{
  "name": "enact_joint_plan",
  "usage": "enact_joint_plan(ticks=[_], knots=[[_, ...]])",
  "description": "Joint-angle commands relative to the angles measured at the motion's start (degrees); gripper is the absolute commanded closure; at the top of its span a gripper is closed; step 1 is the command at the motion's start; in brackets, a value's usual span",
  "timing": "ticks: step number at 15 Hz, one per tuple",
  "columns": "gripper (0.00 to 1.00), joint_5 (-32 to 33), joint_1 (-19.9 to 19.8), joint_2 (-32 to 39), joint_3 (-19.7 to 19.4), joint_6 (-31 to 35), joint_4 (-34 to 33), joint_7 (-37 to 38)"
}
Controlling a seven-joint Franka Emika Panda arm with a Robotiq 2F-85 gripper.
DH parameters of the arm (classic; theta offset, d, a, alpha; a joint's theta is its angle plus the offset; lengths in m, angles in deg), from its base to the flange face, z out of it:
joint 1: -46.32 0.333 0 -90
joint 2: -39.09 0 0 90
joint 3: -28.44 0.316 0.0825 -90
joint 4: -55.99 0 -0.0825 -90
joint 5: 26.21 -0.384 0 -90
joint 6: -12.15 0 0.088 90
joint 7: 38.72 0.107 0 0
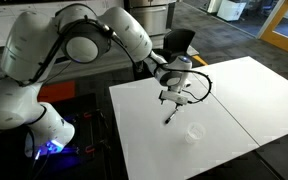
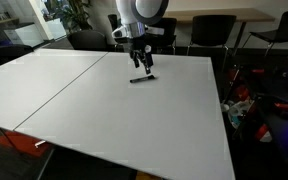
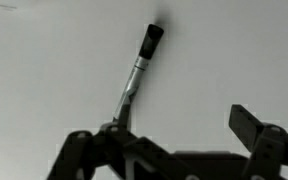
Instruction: Move the cup to the right, put the marker in the cup and then remove it and put it back on the table
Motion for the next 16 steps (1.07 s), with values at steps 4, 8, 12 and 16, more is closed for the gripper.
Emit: enact_joint_plan(ticks=[4, 8, 12, 16], knots=[[0.00, 0.83, 0.44, 7.24, -0.81, 2.16, -7.75, 6.54], [0.00, 0.94, 0.01, 9.11, -1.20, 3.34, -9.58, 9.98], [0.00, 0.81, -0.96, 10.25, -1.42, 3.63, -10.64, 12.09], [0.00, 1.01, -1.48, 11.52, -1.39, 2.96, -11.87, 13.02]])
